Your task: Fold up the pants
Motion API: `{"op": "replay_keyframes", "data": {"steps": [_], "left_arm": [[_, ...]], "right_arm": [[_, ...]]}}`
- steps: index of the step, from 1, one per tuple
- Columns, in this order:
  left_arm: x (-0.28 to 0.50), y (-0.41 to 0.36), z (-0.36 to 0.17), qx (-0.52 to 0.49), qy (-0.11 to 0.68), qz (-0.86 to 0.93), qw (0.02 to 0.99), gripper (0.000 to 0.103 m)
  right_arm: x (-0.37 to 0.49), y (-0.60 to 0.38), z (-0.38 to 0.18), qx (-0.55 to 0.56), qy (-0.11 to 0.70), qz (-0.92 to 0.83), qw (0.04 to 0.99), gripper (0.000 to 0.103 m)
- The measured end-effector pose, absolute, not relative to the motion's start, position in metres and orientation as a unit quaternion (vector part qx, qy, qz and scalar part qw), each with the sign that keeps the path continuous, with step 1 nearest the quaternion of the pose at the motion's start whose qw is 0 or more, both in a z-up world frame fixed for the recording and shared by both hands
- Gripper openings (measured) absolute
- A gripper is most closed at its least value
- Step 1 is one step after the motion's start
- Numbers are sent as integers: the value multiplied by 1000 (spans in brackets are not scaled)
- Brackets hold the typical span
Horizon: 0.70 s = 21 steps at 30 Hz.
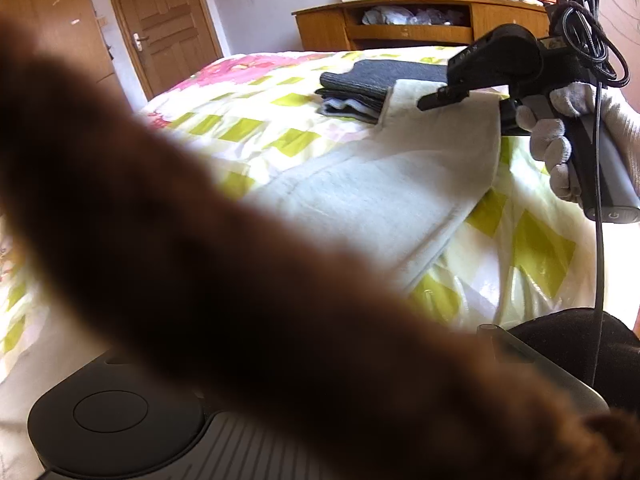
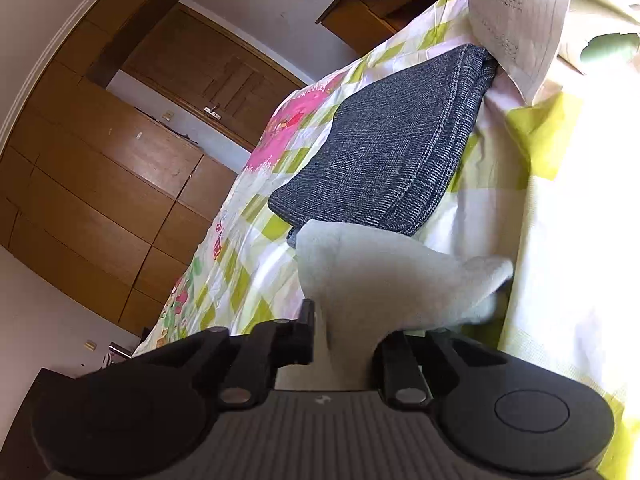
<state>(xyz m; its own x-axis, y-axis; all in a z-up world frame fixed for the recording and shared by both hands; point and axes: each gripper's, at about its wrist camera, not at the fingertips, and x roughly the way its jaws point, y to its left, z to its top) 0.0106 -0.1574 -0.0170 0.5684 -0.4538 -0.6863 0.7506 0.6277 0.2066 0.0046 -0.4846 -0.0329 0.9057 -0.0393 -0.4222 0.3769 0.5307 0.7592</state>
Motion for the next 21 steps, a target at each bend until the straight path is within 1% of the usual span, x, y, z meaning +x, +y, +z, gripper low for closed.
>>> {"op": "replay_keyframes", "data": {"steps": [3, 6, 9, 12, 14, 17, 21], "left_arm": [[19, -130, -9, 236, 298, -325, 866, 61], [28, -100, -6, 219, 298, -299, 880, 62], [35, -63, -5, 204, 296, -267, 894, 62], [38, -20, -2, 185, 293, -231, 909, 62], [37, 10, 0, 177, 294, -204, 917, 62], [27, 51, 1, 167, 302, -172, 922, 63], [12, 87, -5, 168, 310, -144, 925, 63]], "right_arm": [[3, -457, 2, 409, 148, -103, 895, 22], [18, -405, 39, 303, 151, -72, 938, 22], [38, -333, 64, 185, 161, -26, 969, 22], [61, -245, 73, 73, 174, 49, 981, 22], [70, -181, 66, -2, 183, 107, 977, 22], [69, -89, 32, -133, 196, 178, 955, 21], [57, -29, -20, -244, 212, 226, 919, 21]]}}
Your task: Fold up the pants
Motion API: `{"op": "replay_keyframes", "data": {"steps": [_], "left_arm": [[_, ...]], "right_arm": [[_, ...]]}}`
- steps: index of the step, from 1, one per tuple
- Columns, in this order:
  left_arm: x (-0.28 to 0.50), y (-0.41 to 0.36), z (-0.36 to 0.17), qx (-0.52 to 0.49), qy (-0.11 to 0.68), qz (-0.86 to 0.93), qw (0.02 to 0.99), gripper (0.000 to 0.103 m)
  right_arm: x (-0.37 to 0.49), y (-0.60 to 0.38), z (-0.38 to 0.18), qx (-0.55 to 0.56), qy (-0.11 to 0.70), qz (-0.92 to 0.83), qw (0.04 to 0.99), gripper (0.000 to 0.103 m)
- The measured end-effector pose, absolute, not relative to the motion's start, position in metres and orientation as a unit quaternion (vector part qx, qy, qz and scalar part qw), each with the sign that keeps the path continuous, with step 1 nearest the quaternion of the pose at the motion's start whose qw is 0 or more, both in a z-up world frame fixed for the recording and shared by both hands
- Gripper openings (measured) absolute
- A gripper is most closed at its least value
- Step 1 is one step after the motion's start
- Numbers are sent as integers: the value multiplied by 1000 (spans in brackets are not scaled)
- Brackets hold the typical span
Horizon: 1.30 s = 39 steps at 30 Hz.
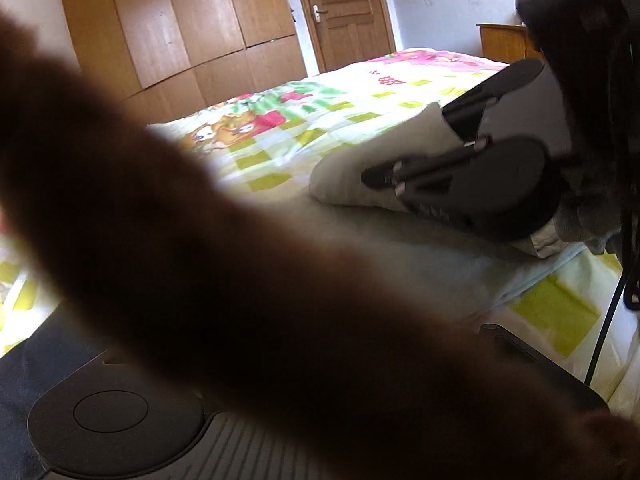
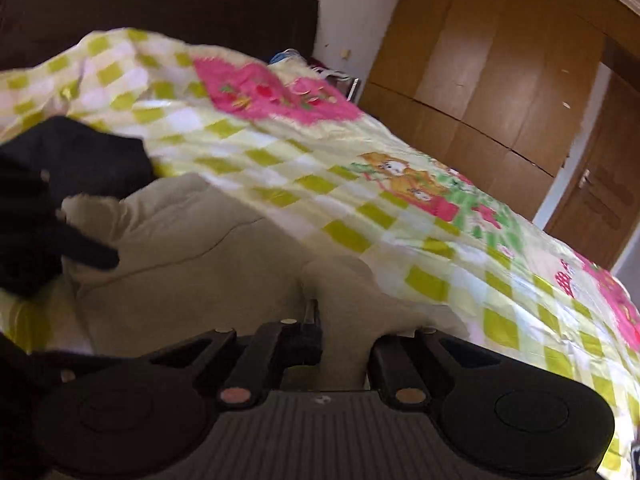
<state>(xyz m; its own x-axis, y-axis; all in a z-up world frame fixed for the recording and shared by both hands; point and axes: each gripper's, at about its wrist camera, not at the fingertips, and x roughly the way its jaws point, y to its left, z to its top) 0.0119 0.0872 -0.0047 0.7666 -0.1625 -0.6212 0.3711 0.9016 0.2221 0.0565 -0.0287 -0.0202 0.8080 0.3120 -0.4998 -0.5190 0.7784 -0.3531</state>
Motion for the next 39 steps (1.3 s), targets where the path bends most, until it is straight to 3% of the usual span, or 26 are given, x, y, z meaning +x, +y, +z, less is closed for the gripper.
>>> {"op": "replay_keyframes", "data": {"steps": [4, 10, 14, 18, 20, 22, 27, 32, 39], "left_arm": [[7, 104, -11, 138, 315, -149, 927, 64], [9, 116, -14, 99, 300, -162, 935, 64], [5, 124, -14, 89, 296, -162, 937, 64], [1, 130, -14, 85, 296, -160, 938, 64], [1, 133, -14, 77, 296, -159, 939, 64], [1, 136, -14, 73, 294, -156, 940, 64], [2, 142, -9, 66, 278, -152, 946, 64], [2, 150, -5, 51, 270, -151, 950, 64], [-9, 157, -10, 48, 283, -147, 947, 64]], "right_arm": [[54, -17, -37, -273, 229, 223, 907, 22], [70, -16, -18, -238, 254, 213, 913, 23], [72, -2, -16, -242, 246, 229, 910, 36], [75, 6, -13, -226, 255, 244, 908, 37], [77, 9, -12, -222, 257, 239, 910, 33], [82, 10, -10, -212, 266, 226, 913, 20], [101, -6, 28, -118, 260, 181, 941, 20], [102, 7, 79, -87, 159, 163, 970, 20], [86, 87, 2, -210, 252, 315, 891, 20]]}}
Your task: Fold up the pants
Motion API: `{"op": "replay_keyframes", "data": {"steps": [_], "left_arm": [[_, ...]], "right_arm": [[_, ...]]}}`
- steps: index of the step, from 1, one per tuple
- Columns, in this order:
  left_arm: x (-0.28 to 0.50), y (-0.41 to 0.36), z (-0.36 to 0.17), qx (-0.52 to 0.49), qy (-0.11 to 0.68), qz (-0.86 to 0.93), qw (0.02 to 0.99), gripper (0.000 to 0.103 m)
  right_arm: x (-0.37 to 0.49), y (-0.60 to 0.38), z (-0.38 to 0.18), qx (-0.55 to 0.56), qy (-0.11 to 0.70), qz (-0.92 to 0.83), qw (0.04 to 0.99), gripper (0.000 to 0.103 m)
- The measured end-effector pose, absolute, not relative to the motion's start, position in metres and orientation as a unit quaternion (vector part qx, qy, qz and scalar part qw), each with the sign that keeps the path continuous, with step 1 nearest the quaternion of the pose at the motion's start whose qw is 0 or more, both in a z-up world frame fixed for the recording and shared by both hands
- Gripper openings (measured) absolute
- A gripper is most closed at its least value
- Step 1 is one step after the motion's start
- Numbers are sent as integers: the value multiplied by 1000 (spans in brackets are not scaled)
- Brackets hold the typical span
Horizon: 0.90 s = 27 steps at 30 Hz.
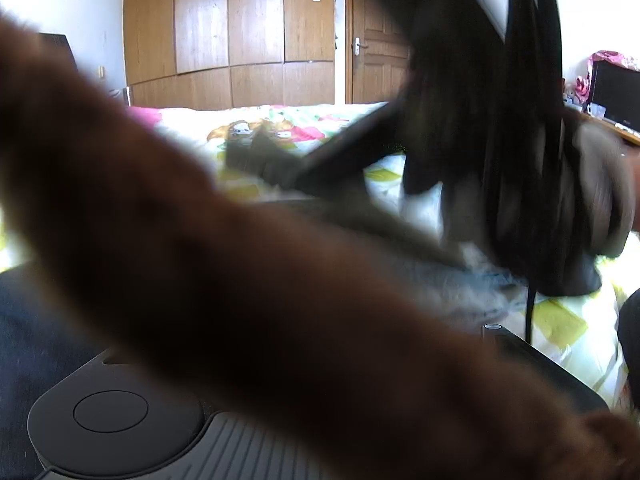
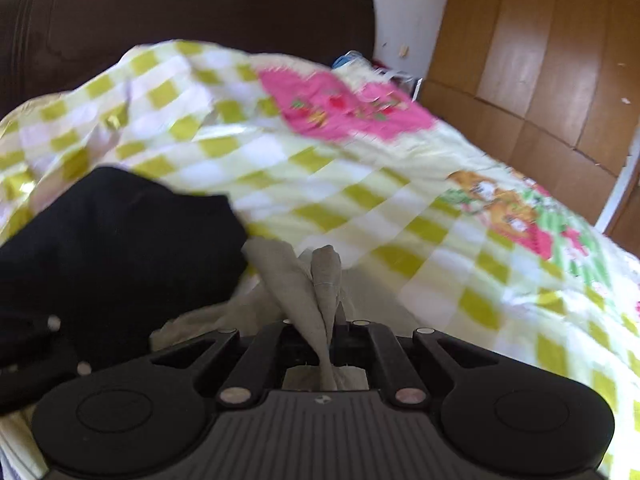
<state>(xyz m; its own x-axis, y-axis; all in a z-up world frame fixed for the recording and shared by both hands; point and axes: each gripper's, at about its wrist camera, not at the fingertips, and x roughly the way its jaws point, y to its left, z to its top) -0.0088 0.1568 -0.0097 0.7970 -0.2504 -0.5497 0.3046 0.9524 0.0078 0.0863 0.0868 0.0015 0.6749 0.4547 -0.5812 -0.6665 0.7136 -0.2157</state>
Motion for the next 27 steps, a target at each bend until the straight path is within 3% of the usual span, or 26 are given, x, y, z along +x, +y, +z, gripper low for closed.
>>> {"op": "replay_keyframes", "data": {"steps": [7, 12, 14, 17, 27], "left_arm": [[-18, 149, -16, 69, 293, -164, 939, 67], [-18, 148, -13, 65, 292, -163, 940, 67], [-20, 149, -10, 62, 294, -161, 940, 67], [-24, 150, -5, 60, 294, -160, 940, 67], [-2, 112, 18, 77, 254, -191, 945, 68]], "right_arm": [[93, 83, -7, -169, 264, 326, 892, 21], [82, 83, -3, -180, 273, 384, 864, 34], [75, 77, 0, -175, 267, 393, 863, 46], [68, 57, 12, -147, 258, 383, 875, 50], [78, -118, 23, -33, 320, 113, 940, 53]]}}
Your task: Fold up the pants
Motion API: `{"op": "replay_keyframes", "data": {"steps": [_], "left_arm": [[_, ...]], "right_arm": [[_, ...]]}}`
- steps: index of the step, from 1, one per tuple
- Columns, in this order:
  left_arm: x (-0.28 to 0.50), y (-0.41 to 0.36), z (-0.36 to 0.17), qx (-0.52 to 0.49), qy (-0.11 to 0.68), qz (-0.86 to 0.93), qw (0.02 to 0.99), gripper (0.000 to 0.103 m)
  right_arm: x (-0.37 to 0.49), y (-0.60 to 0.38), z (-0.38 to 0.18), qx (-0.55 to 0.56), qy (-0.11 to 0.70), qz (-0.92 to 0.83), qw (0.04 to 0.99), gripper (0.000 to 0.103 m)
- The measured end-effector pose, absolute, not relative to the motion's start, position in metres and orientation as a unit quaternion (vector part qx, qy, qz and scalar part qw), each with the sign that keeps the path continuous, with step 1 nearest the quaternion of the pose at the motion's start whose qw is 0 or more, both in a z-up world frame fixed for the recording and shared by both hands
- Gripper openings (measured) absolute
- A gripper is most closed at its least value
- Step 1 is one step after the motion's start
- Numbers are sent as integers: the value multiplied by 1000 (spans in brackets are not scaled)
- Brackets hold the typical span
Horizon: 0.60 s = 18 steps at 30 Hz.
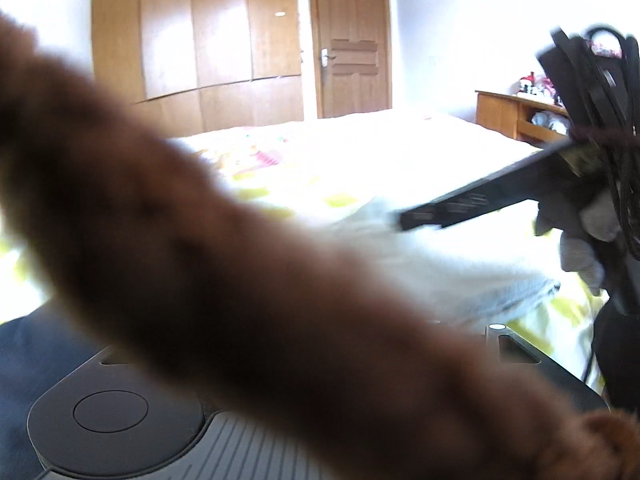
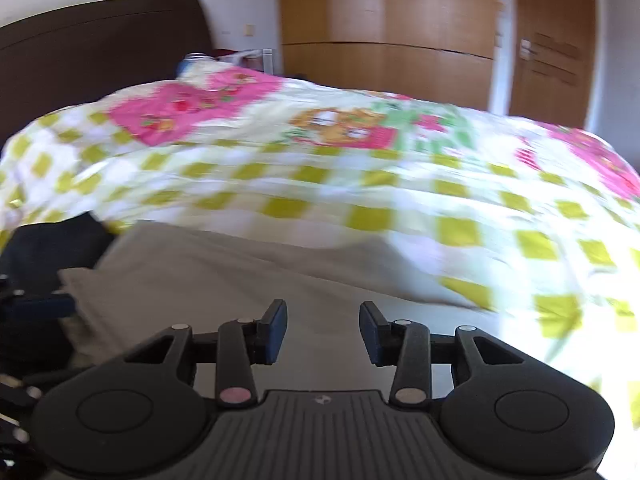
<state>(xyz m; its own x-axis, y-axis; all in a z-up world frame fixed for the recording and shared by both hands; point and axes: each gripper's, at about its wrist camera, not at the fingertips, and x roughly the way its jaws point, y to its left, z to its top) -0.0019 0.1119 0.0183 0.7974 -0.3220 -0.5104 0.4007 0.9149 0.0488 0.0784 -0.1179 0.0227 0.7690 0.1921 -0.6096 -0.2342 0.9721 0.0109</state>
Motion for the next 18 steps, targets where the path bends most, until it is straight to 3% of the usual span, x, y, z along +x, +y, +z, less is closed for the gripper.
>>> {"op": "replay_keyframes", "data": {"steps": [5, 10, 18], "left_arm": [[24, 63, 17, 77, 254, -239, 934, 68], [51, 22, -3, 111, 274, -257, 920, 68], [58, 4, -22, 152, 326, -236, 903, 68]], "right_arm": [[93, -206, 5, 53, 350, 9, 935, 54], [106, -248, -29, 199, 418, 72, 884, 54], [100, -281, -52, 336, 421, 170, 825, 54]]}}
